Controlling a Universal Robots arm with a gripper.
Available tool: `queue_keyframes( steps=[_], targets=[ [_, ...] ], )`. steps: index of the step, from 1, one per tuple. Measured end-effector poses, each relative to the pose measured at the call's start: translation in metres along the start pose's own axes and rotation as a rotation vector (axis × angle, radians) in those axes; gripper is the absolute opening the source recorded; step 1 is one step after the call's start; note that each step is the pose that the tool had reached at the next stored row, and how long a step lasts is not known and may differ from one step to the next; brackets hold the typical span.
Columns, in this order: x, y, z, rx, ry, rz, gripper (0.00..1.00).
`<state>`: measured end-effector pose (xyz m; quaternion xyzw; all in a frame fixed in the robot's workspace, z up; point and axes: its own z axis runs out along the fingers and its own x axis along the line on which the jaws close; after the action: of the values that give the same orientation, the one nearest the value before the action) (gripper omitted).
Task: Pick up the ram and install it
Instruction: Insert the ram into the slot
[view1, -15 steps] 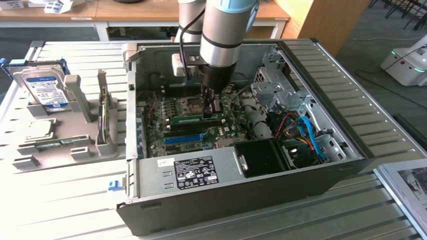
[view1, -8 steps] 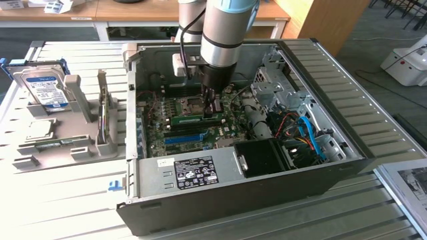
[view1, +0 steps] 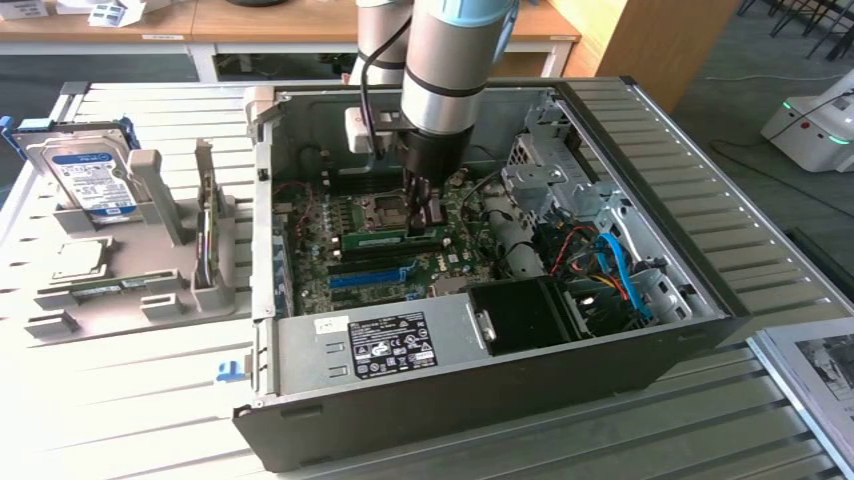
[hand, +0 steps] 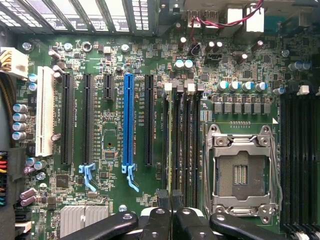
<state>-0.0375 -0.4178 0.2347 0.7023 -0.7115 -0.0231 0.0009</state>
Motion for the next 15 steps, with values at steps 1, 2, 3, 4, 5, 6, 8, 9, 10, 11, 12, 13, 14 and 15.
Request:
queue_keyframes(
  steps=[1, 2, 3, 4, 5, 6, 8, 9, 10, 11, 12, 13, 14, 15],
  targets=[
    [0.0000, 0.0000, 0.0001, 0.0000, 0.0001, 0.000, 0.11],
    [0.0000, 0.0000, 0.0003, 0.0000, 0.0001, 0.000, 0.11],
    [0.0000, 0.0000, 0.0003, 0.0000, 0.0001, 0.000, 0.11],
    [0.0000, 0.0000, 0.0003, 0.0000, 0.0001, 0.000, 0.11],
    [0.0000, 0.0000, 0.0006, 0.0001, 0.0000, 0.000, 0.11],
    [0.0000, 0.0000, 0.0009, 0.0001, 0.0000, 0.000, 0.11],
    [0.0001, 0.0000, 0.0009, 0.0002, -0.0002, 0.000, 0.11],
    [0.0004, 0.0000, 0.0010, 0.0002, -0.0002, 0.000, 0.11],
    [0.0006, 0.0000, 0.0009, 0.0001, -0.0001, 0.000, 0.11],
    [0.0007, 0.0000, 0.0009, 0.0001, 0.0000, 0.000, 0.11],
    [0.0010, 0.0000, 0.0009, 0.0001, -0.0001, 0.000, 0.11],
    [0.0011, -0.0001, 0.0009, 0.0004, 0.0000, 0.000, 0.11],
    [0.0011, -0.0001, 0.0010, 0.0008, 0.0001, 0.000, 0.11],
    [0.0011, -0.0001, 0.0012, 0.0013, 0.0001, 0.000, 0.11]
  ],
)
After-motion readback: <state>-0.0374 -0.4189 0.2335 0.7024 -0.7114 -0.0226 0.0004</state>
